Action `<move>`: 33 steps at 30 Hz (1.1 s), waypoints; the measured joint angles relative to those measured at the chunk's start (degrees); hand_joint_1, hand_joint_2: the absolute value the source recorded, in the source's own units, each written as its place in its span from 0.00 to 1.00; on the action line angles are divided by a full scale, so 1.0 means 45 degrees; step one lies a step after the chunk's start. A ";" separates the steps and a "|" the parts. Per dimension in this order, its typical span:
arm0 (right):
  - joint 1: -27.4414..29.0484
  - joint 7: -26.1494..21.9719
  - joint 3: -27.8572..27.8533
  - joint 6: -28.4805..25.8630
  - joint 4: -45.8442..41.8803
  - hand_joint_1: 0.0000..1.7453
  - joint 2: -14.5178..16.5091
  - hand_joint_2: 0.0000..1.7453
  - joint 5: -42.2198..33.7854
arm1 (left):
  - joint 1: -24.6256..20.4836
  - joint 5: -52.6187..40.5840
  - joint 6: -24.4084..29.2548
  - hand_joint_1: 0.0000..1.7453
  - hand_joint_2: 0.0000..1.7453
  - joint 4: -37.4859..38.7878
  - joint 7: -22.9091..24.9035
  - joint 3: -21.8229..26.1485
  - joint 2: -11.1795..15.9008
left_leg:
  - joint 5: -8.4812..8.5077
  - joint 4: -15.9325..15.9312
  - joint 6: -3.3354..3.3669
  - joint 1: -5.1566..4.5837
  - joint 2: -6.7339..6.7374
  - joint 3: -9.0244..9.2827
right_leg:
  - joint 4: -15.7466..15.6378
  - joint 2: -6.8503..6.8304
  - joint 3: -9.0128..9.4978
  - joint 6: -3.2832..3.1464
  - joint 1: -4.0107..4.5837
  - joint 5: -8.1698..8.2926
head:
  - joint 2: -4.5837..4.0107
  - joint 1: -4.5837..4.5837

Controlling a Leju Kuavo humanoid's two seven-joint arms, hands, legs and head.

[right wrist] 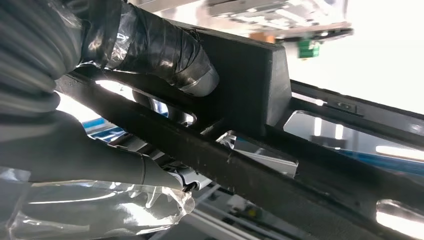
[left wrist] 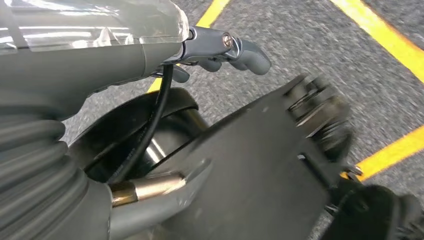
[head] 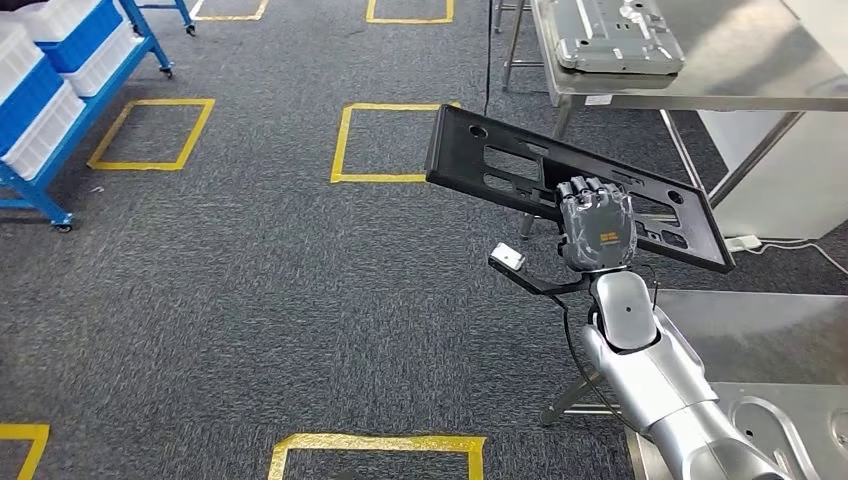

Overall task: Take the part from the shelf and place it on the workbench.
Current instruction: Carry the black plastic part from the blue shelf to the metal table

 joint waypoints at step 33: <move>0.0238 -0.0096 -0.0623 0.0018 0.0159 1.00 0.0372 1.00 0.0492 | -0.0743 0.0305 -0.0616 0.00 1.00 -0.0260 0.0634 -0.0052 -0.0319 | 0.0400 -0.1181 0.0036 0.0025 -0.0531 0.0497 | 0.0098 0.0341 -0.0100 0.0186 -0.0153 -0.0003 | 0.0000 0.0021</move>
